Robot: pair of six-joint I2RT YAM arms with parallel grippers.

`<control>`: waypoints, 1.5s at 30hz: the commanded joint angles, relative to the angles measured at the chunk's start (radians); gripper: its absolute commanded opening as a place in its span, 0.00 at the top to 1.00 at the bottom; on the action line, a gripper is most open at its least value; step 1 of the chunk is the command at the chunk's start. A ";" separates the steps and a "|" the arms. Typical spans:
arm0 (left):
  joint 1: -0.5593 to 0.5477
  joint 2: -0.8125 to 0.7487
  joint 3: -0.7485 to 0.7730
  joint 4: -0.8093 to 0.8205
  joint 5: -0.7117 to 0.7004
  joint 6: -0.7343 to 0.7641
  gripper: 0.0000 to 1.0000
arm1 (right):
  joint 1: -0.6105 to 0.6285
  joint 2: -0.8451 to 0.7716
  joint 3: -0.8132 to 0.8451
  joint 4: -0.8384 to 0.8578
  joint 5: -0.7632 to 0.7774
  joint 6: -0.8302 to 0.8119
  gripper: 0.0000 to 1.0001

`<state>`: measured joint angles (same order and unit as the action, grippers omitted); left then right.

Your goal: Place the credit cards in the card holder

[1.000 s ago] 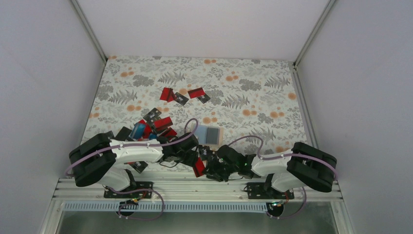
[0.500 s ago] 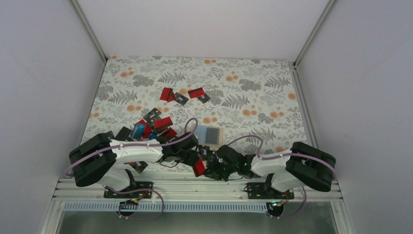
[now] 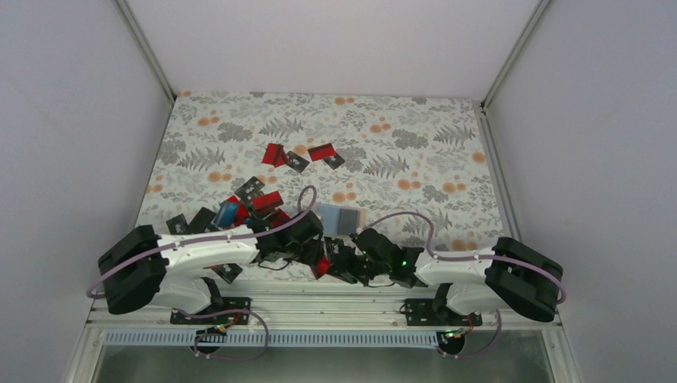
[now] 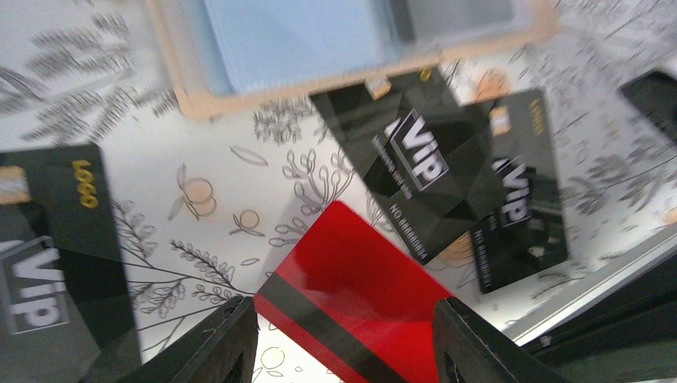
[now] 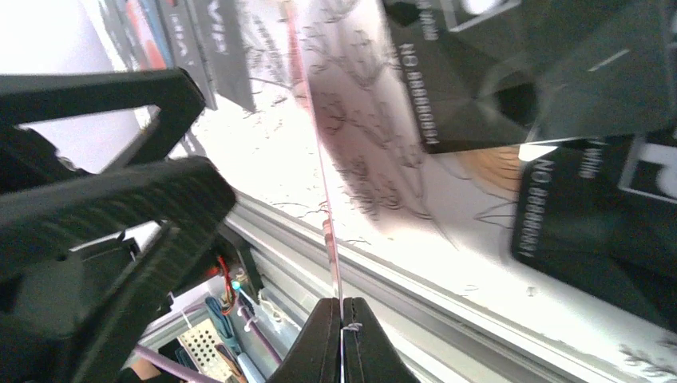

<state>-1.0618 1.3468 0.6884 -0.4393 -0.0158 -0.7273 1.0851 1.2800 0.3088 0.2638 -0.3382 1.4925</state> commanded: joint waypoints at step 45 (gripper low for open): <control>0.382 -0.125 0.257 0.799 0.474 -0.050 0.47 | -0.737 -0.274 0.480 0.088 -0.625 -0.434 0.96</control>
<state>-0.6849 1.2144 0.9455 0.1959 0.3523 -0.7742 0.3561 1.0142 0.7528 0.3180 -0.9100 1.0645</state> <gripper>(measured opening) 0.551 0.042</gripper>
